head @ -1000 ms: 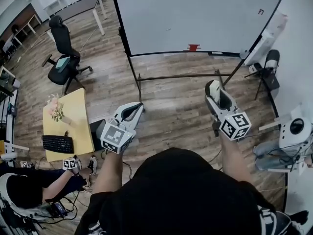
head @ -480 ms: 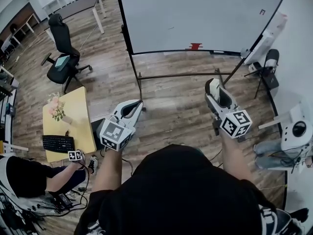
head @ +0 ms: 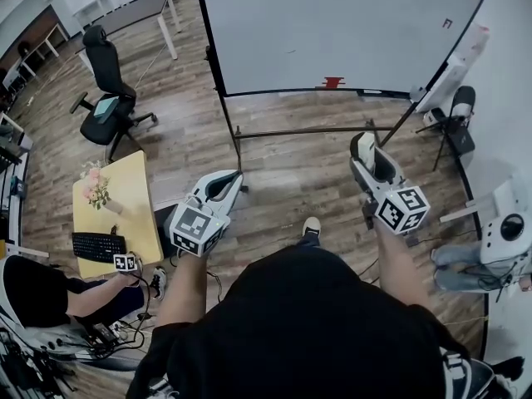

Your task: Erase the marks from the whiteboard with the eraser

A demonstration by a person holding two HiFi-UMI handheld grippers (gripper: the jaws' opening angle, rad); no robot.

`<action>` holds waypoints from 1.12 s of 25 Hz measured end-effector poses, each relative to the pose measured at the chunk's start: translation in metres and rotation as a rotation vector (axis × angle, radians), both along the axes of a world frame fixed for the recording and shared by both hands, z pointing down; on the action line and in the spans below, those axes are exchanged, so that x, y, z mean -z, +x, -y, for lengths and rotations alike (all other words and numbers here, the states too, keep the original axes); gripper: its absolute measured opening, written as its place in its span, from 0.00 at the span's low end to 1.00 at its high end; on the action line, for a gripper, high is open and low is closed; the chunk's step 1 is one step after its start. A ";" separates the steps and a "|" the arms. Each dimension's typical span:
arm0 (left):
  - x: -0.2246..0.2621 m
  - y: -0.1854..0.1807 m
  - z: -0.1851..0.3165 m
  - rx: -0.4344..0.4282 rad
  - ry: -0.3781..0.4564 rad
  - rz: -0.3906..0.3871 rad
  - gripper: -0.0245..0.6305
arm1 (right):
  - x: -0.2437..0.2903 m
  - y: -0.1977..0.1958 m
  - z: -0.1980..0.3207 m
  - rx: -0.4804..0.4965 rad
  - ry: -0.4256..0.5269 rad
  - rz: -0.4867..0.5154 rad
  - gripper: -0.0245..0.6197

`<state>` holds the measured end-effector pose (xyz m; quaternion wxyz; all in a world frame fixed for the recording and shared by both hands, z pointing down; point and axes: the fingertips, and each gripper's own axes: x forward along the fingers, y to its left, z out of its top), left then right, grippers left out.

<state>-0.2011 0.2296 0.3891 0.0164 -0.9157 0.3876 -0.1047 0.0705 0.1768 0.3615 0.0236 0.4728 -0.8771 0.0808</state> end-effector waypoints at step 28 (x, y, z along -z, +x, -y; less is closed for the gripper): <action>-0.018 0.060 0.078 0.041 -0.037 0.020 0.05 | -0.029 0.062 0.091 0.025 -0.044 0.013 0.45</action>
